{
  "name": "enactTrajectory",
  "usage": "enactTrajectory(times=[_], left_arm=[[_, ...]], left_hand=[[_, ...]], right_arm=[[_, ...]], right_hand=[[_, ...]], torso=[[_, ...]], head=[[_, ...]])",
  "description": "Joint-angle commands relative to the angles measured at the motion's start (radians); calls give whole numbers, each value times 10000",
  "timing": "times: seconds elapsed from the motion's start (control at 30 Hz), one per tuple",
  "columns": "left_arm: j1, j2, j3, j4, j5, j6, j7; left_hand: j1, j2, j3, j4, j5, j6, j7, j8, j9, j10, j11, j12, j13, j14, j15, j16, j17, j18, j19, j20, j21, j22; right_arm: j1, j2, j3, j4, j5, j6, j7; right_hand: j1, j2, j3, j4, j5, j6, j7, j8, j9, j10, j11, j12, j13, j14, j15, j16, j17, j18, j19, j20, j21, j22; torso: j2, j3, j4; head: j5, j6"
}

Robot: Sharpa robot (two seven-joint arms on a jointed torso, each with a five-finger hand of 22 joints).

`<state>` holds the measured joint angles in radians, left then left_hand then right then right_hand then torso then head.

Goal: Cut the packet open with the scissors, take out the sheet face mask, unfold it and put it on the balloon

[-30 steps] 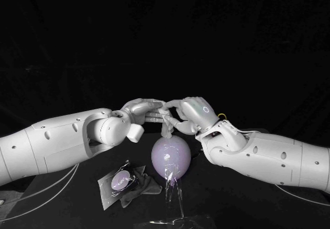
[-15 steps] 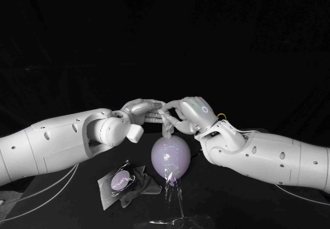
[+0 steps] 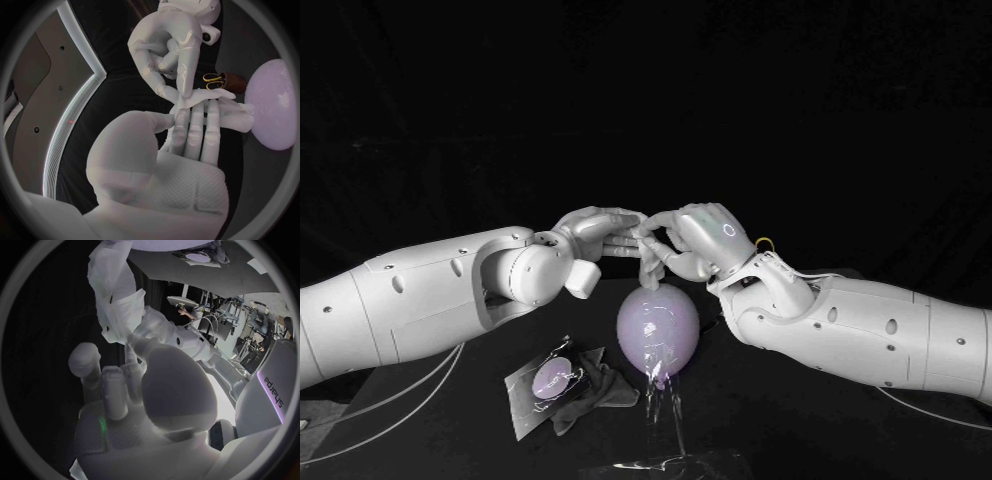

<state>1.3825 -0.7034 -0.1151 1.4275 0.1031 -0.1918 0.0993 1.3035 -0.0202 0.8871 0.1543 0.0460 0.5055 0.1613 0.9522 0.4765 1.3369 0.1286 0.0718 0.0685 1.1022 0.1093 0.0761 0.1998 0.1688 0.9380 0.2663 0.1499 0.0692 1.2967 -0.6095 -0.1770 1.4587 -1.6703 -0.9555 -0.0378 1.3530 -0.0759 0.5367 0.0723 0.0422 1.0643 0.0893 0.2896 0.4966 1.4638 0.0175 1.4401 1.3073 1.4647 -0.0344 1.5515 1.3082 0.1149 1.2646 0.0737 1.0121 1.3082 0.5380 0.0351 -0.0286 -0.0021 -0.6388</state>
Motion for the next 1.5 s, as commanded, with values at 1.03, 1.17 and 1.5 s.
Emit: enactTrajectory(times=[1.03,1.17,1.5], left_arm=[[15,151,20,-148,-12,19,87],[15,158,20,-151,-3,43,93],[15,168,21,-159,46,108,122]], left_hand=[[-13,60,3,-70,27,33,390,577,549,54,-2,18,3,-144,10,-62,-24,152,-83,-6,-50,-6],[-19,64,10,-71,27,25,396,574,542,48,3,5,-1,-159,14,-68,-29,160,-59,-13,-36,1],[-69,88,34,-83,28,-41,431,583,497,0,36,-67,-21,-167,31,-56,-47,184,321,-162,176,74]], right_arm=[[-73,551,4,566,475,785,-238],[-101,655,2,540,657,967,-125],[-170,765,-6,575,1616,1452,661]], right_hand=[[83,28,26,-20,63,22,-76,129,77,540,-97,139,1832,940,-113,57,2329,-15,89,-37,78,136],[83,26,26,-21,64,20,-75,129,77,523,-97,102,1806,931,-113,48,2308,-8,69,-38,39,119],[-200,-448,-332,53,55,-779,261,-272,-106,70,168,-707,1293,623,71,-271,1657,120,-501,28,-912,-253]], torso=[[-2,-4,-8],[-2,-1,-12],[-3,-2,-13]], head=[[-6,-1],[-1,0],[12,-3]])
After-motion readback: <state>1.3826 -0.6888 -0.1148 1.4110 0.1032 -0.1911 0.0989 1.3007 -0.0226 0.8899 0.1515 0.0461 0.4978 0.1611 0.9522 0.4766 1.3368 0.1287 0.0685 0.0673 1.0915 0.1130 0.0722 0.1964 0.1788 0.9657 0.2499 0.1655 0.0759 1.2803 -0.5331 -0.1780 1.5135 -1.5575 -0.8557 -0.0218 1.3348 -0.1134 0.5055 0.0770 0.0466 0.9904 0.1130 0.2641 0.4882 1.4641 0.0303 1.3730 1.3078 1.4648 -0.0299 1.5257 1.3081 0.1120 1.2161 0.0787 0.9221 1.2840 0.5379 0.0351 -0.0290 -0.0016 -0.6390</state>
